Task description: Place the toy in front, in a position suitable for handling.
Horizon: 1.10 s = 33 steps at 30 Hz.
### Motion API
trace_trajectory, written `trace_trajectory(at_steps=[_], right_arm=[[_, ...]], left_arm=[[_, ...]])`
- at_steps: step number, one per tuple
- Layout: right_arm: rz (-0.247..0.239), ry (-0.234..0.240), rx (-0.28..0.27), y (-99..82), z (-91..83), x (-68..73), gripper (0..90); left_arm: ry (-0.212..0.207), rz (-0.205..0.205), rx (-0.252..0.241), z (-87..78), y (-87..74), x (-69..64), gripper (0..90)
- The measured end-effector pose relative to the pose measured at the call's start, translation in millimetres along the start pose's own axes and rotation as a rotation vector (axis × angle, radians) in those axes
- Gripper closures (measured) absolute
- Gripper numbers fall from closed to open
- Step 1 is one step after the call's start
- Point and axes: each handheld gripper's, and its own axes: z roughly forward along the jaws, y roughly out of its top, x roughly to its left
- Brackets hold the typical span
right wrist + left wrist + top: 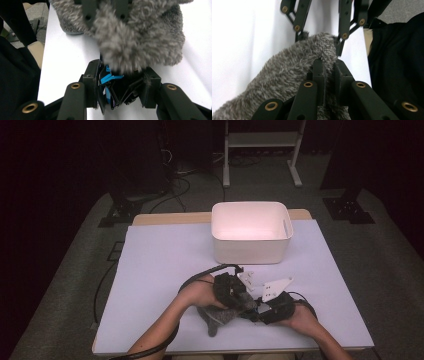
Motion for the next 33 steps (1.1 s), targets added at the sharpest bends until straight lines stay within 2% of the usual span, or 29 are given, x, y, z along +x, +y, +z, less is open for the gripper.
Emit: trace_trajectory(at_steps=[3,8,12,16,21,26,30,33], right_arm=[[0.002,0.002,-0.001,0.0,0.5,-0.3,56.6],[0.001,0.0,-0.002,-0.3,0.4,-0.4,56.7],[0.002,0.002,-0.004,-0.8,0.1,-0.1,56.7],[-0.001,0.004,-0.002,-1.1,-0.2,-0.4,56.7],[-0.007,0.004,0.002,-0.5,-0.2,-0.8,56.7],[-0.014,0.011,0.011,1.0,0.0,-2.0,56.8],[-0.018,0.02,0.019,3.6,1.1,-5.9,56.7],[-0.029,0.021,0.032,8.1,3.2,-12.8,56.4]], left_arm=[[-0.015,0.021,-0.01,8.0,12.3,-2.4,81.2],[-0.015,0.028,-0.003,9.1,14.8,-2.1,81.1],[0.01,-0.001,0.002,1.2,2.0,1.0,81.0],[0.043,-0.05,0.002,-12.2,-18.8,3.0,80.8],[0.07,-0.088,-0.002,-25.7,-38.3,4.6,80.3],[0.103,-0.117,0.011,-36.7,-50.9,5.6,79.5],[0.105,-0.145,-0.019,-42.7,-57.0,8.8,79.4],[0.117,-0.159,-0.018,-44.3,-57.5,12.9,79.4]])
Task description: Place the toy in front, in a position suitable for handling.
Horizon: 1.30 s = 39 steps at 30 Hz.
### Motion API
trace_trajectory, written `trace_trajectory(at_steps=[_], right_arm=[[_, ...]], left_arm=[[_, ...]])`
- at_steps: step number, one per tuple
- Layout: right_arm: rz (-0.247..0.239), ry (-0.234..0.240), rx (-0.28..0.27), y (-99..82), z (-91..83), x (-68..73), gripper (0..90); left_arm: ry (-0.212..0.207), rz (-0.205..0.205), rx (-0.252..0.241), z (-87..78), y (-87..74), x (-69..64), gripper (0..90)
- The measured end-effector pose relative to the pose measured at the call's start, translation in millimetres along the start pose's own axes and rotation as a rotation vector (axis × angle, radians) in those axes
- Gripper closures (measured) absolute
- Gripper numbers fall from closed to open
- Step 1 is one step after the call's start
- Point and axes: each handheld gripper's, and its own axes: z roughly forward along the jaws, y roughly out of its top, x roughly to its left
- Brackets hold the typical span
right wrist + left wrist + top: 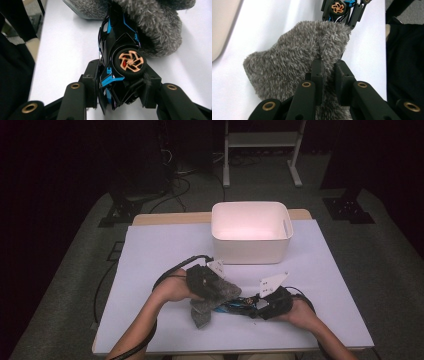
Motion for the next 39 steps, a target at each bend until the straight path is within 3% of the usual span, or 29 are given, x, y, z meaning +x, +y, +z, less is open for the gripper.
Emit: trace_trajectory(at_steps=[3,6,10,12,13,16,18,25,39], right_arm=[[-0.039,-0.005,0.023,4.9,0.8,-7.3,56.0],[-0.008,0.009,0.016,5.3,1.9,-14.7,55.2],[0.026,-0.003,-0.004,2.8,1.3,-11.3,52.2],[0.038,0.005,-0.001,3.2,1.4,-11.0,48.7],[0.055,0.005,0.006,3.4,1.7,-10.5,40.6],[0.082,0.008,0.013,4.3,1.7,-9.1,35.2],[0.092,0.01,-0.005,6.5,-0.9,-5.6,29.0],[0.147,0.036,-0.054,13.1,-8.6,-0.5,24.0],[0.196,0.014,-0.021,0.5,-2.4,5.4,18.8]], left_arm=[[0.004,-0.011,0.004,0.1,1.6,5.6,79.4],[-0.016,-0.025,0.0,5.7,1.3,10.5,79.0],[-0.045,-0.037,-0.034,8.6,-5.0,10.2,79.1],[-0.051,-0.044,-0.049,8.7,-8.4,8.4,79.2],[-0.051,-0.042,-0.05,8.5,-9.5,6.8,79.2],[-0.054,-0.04,-0.057,8.7,-11.6,1.8,79.1],[-0.052,-0.034,-0.064,8.6,-13.5,-0.6,79.2],[-0.071,-0.013,-0.057,9.1,-16.7,-12.8,79.4],[-0.109,0.004,-0.066,12.3,-24.9,-23.5,79.4]])
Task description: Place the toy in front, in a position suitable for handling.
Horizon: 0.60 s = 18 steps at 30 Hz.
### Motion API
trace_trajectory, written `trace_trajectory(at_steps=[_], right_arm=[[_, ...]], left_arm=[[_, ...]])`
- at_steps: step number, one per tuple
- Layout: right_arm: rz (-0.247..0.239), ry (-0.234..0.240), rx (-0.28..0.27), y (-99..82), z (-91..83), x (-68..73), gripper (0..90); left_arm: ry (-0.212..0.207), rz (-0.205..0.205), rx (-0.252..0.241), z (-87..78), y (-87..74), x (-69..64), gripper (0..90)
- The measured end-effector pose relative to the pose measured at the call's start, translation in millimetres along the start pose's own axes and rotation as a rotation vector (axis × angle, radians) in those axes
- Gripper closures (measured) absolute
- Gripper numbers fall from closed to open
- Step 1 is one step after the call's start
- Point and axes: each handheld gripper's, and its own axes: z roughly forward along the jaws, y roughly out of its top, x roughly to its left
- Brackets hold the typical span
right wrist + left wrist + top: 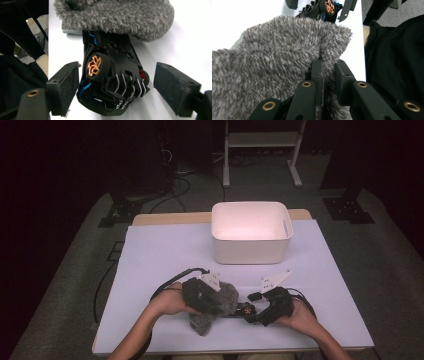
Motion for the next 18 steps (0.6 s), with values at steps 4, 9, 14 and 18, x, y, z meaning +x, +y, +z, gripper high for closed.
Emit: trace_trajectory(at_steps=[4,9,14,18], right_arm=[[0.0,-0.006,0.006,-1.1,1.2,1.8,17.9],[0.002,0.008,0.026,-2.7,6.1,2.6,16.0],[-0.01,0.015,0.061,-4.1,12.4,4.6,14.3],[-0.022,0.028,0.103,-6.7,20.2,7.4,14.3]], left_arm=[[-0.011,0.007,0.003,2.6,-2.9,-4.5,79.5],[-0.035,-0.001,-0.009,5.7,-7.9,-7.4,79.4],[-0.047,0.012,0.009,10.1,-11.0,-11.8,79.4],[-0.068,0.018,0.034,17.5,-14.8,-15.9,79.4]])
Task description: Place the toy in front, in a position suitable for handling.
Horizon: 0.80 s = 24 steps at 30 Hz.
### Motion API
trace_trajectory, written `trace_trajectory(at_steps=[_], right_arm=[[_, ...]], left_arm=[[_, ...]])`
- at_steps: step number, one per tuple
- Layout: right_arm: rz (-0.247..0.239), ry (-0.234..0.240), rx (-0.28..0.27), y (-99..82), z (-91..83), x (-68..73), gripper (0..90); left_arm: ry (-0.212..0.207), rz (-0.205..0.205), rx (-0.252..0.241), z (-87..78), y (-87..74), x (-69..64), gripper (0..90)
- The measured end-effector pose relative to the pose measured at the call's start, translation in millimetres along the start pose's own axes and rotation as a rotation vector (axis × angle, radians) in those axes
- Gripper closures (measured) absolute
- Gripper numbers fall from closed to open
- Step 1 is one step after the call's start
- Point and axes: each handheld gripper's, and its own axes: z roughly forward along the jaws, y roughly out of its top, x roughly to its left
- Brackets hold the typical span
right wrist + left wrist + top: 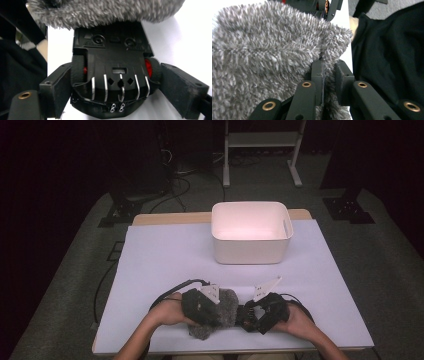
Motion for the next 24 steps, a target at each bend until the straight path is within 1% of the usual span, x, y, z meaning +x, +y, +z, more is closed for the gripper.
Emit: trace_trajectory(at_steps=[1,3,4,5,7,9,11,12,13,14,15,17,18,20,24], right_arm=[[-0.01,-0.002,0.013,-0.6,2.3,1.2,14.2],[-0.058,-0.036,0.023,-1.0,4.3,5.3,15.6],[-0.062,-0.042,0.023,-0.8,4.4,6.4,18.0],[-0.064,-0.035,0.018,-1.0,4.0,6.0,21.6],[-0.069,-0.025,0.008,-2.0,3.5,5.3,22.9],[-0.072,-0.032,0.003,-2.3,3.5,5.7,23.1],[-0.096,-0.052,0.004,-1.7,3.2,6.1,23.2],[-0.106,-0.063,0.003,-1.5,3.3,6.4,23.3],[-0.125,-0.077,0.006,-1.0,3.3,6.6,23.3],[-0.156,-0.087,0.008,-0.3,3.6,5.2,23.3],[-0.156,-0.087,0.008,-0.3,3.6,5.2,23.3],[-0.167,-0.089,0.01,0.5,3.9,3.3,23.3],[-0.171,-0.087,0.011,0.8,4.1,1.7,23.3],[-0.168,-0.08,0.012,0.8,5.3,-1.3,23.2],[-0.17,-0.082,0.006,-0.7,6.1,-1.1,23.2]], left_arm=[[-0.001,-0.001,0.005,2.6,-1.0,-1.1,79.4],[0.001,-0.006,0.012,6.5,-3.0,-1.5,78.5],[-0.003,-0.008,0.002,7.0,-4.1,-0.8,78.5],[-0.005,-0.016,-0.012,6.3,-5.0,-0.2,78.4],[-0.002,-0.017,-0.024,4.1,-5.2,1.3,78.4],[0.006,-0.025,-0.033,2.4,-4.3,2.6,78.4],[0.02,-0.027,-0.038,0.0,-3.0,4.3,78.1],[0.034,-0.031,-0.05,-2.2,-2.1,6.0,77.5],[0.045,-0.04,-0.062,-4.6,-1.4,8.1,77.0],[0.059,-0.04,-0.068,-7.7,-0.4,11.0,76.9],[0.071,-0.051,-0.078,-9.9,0.5,13.6,76.9],[0.084,-0.065,-0.091,-12.4,2.9,20.2,76.9],[0.08,-0.069,-0.096,-11.9,4.9,24.3,76.9],[0.07,-0.069,-0.099,-7.7,9.0,27.4,77.0],[0.05,-0.037,-0.087,7.9,26.2,29.2,77.6]])
